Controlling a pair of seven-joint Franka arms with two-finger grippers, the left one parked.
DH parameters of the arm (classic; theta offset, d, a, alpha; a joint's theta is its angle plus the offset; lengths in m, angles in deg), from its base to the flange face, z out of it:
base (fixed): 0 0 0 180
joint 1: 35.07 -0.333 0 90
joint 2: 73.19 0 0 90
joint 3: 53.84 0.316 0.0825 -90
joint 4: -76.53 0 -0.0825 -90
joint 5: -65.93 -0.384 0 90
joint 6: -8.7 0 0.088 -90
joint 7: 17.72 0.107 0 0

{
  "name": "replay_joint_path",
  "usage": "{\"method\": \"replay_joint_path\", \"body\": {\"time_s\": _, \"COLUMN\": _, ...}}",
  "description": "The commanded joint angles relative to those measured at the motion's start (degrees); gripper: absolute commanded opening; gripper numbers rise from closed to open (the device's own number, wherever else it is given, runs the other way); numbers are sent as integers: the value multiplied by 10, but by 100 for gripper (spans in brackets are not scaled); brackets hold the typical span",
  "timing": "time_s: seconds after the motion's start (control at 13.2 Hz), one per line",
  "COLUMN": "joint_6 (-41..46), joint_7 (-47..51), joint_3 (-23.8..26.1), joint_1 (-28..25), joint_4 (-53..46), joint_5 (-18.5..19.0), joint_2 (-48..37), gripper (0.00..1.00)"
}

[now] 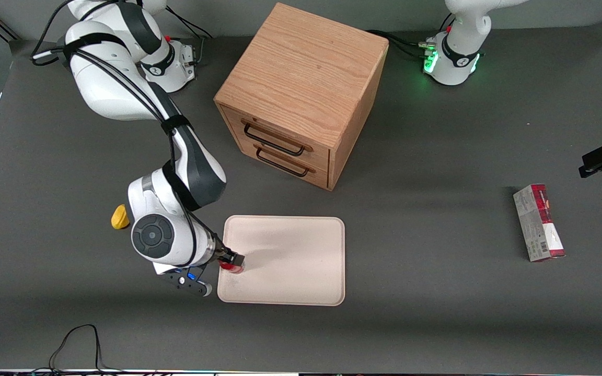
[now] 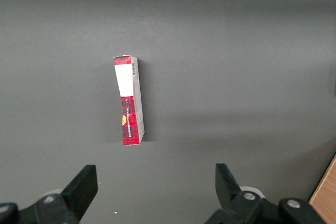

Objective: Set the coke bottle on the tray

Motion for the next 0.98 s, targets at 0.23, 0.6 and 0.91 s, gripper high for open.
{"method": "replay_joint_path", "body": {"time_s": 0.23, "joint_6": 102, "joint_7": -150, "joint_3": -5, "joint_1": 31, "joint_4": 110, "joint_5": -2, "joint_2": -146, "gripper": 100}}
{"method": "replay_joint_path", "body": {"time_s": 0.6, "joint_6": 13, "joint_7": -279, "joint_3": -14, "joint_1": 82, "joint_4": 357, "joint_5": -24, "joint_2": -323, "gripper": 100}}
{"method": "replay_joint_path", "body": {"time_s": 0.91, "joint_6": 8, "joint_7": -390, "joint_3": -65, "joint_1": 87, "joint_4": 471, "joint_5": -27, "joint_2": -427, "gripper": 100}}
